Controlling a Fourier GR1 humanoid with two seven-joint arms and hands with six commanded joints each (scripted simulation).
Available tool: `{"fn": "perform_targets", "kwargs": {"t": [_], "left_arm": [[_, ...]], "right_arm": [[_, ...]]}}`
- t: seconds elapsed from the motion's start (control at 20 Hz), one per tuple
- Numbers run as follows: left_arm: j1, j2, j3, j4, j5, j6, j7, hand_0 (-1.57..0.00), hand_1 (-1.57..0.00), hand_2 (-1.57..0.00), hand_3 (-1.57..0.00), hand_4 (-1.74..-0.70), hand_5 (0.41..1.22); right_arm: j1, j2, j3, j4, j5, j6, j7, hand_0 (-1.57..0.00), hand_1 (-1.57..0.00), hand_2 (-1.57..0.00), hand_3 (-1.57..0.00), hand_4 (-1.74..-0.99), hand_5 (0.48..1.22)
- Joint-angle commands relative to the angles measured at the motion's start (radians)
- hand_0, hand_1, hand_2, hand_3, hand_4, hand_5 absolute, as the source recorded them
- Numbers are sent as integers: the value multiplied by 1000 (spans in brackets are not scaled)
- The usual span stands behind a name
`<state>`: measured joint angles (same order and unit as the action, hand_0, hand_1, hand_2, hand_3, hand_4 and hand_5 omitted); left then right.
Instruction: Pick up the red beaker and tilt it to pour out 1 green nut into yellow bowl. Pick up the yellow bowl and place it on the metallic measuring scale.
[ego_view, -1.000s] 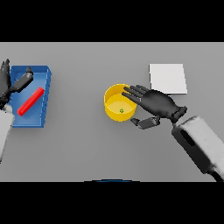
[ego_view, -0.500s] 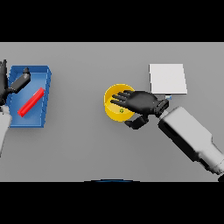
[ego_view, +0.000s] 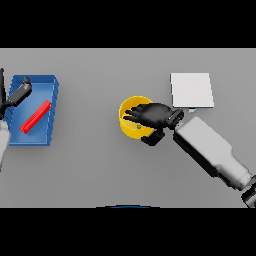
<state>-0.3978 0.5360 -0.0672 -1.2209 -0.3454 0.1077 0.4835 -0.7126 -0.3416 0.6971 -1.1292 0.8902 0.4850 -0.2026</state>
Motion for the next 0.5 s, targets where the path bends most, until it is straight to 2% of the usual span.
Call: {"fn": "perform_targets", "kwargs": {"t": [0.0, 0.15, 0.25, 0.3, 0.35, 0.45], "left_arm": [[0, 4, 0, 7, -1, -2, -9, 1, 1, 1, 1, -746, 699], [-6, 0, -2, 13, -2, -2, -9, 1, 1, 1, 1, -745, 699], [-9, -3, -4, 18, -6, 3, -14, 1, 1, 1, 1, -750, 701], [-12, -7, -5, 26, -9, 7, -9, 1, 1, 1, 1, -752, 701], [-1, -2, -2, 19, -7, 10, -22, 1, 1, 1, 1, -754, 700], [7, -3, -4, 1, -6, 9, -27, 1, 1, 1, 1, -755, 704]], "right_arm": [[-2, 5, 5, 23, 2, 7, 3, 1, 1, 1, -14, -1276, 744], [-1, 17, 2, 33, -6, 24, 17, 1, 1, -23, -72, -1289, 758], [6, 31, -6, 39, -15, 43, 56, -26, -36, -71, -141, -1302, 805], [-3, 35, -5, 50, -15, 47, 55, -161, -135, -147, -182, -1321, 839], [1, 28, -4, 42, -15, 49, 48, -443, -422, -375, -236, -1351, 915], [9, 26, -1, 34, -24, 48, 28, -849, -836, -806, -399, -1463, 1025]]}}
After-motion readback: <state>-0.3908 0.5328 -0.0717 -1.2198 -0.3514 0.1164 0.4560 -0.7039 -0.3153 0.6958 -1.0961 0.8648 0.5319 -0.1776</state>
